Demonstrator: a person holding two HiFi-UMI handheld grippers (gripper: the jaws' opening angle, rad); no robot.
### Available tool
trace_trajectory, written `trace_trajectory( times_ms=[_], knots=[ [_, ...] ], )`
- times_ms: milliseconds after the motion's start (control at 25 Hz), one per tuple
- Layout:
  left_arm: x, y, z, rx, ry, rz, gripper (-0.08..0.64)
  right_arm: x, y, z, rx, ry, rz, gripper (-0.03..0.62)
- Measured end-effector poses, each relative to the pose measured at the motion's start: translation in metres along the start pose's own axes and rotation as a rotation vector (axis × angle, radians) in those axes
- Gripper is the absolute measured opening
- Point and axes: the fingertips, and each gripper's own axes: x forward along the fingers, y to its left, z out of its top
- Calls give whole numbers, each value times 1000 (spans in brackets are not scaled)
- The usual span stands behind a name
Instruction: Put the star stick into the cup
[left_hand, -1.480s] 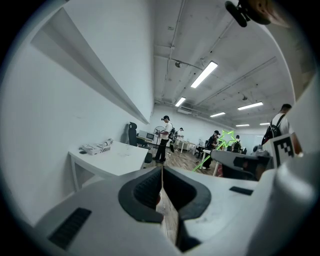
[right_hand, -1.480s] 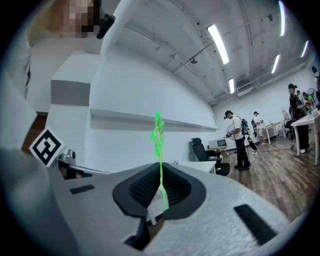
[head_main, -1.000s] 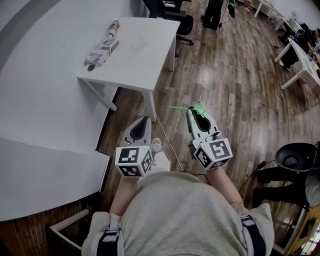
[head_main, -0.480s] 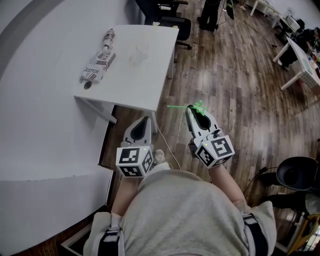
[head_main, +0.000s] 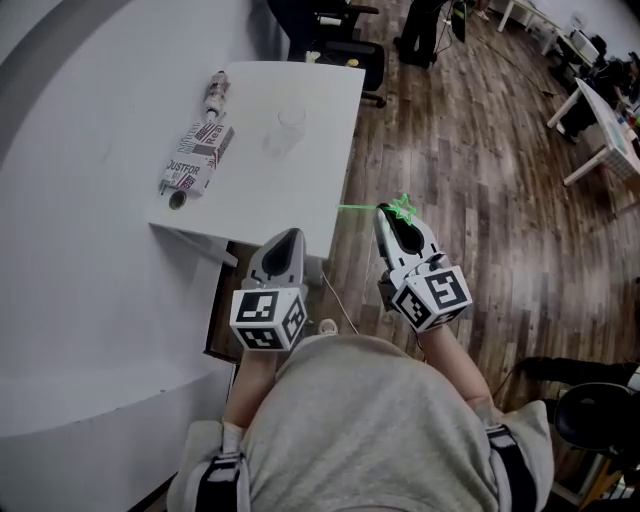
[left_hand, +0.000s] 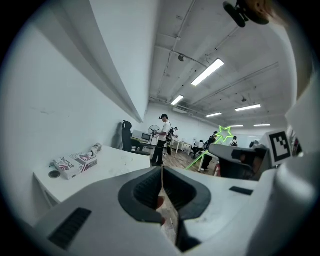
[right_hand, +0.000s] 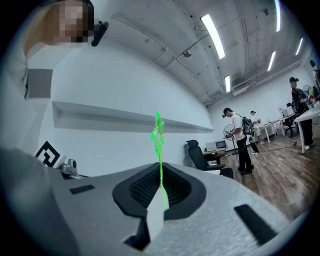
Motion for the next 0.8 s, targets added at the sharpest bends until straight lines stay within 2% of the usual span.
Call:
trace_trajectory(
  times_ms=[280, 520, 800],
  knots=[
    [36, 34, 9, 21, 9, -24, 9, 52, -10, -6, -5, -1, -3, 11],
    [58, 56, 11, -3, 24, -53, 9, 89, -15, -10, -1, -4, 0, 11],
    [74, 73, 16, 11, 17, -12, 9, 114, -24, -12, 0, 16, 7, 11]
  ],
)
